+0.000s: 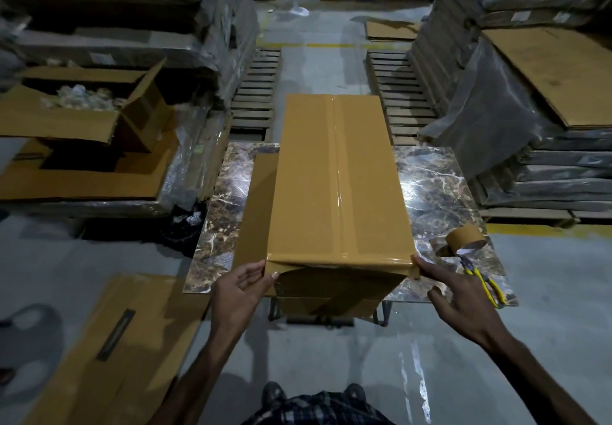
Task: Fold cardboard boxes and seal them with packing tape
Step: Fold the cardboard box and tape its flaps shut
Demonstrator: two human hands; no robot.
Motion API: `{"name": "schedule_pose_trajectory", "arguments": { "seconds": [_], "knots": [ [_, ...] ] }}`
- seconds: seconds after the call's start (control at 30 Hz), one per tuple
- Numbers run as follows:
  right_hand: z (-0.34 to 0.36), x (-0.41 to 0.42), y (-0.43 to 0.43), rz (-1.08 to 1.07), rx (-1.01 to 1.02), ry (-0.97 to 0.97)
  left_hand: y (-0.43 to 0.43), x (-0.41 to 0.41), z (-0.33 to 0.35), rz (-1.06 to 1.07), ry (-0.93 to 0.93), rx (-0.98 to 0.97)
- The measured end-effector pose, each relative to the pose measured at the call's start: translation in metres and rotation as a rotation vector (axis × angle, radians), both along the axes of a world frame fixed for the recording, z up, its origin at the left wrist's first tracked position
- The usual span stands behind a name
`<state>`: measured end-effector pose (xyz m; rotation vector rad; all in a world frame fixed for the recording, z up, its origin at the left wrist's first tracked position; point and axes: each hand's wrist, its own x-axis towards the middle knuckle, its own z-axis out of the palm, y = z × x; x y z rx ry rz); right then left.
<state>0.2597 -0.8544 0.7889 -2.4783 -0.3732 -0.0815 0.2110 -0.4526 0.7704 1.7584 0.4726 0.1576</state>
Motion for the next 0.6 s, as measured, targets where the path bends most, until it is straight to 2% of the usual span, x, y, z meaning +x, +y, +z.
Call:
{"name": "schedule_pose_trajectory", "arguments": {
  "seconds": [0.27, 0.5, 0.6],
  "knots": [
    [-0.015, -0.002, -0.003, -0.020, 0.021, -0.019, -0.002, 0.005, -0.003, 0.057, -0.080, 0.101],
    [-0.001, 0.010, -0.011, 0.084, -0.184, -0.145, 0.009, 0.014, -0.010, 0.007, -0.071, 0.199],
    [0.003, 0.016, -0.013, 0.123, -0.207, -0.152, 0.014, 0.016, -0.007, -0.060, -0.082, 0.283]
  ]
}}
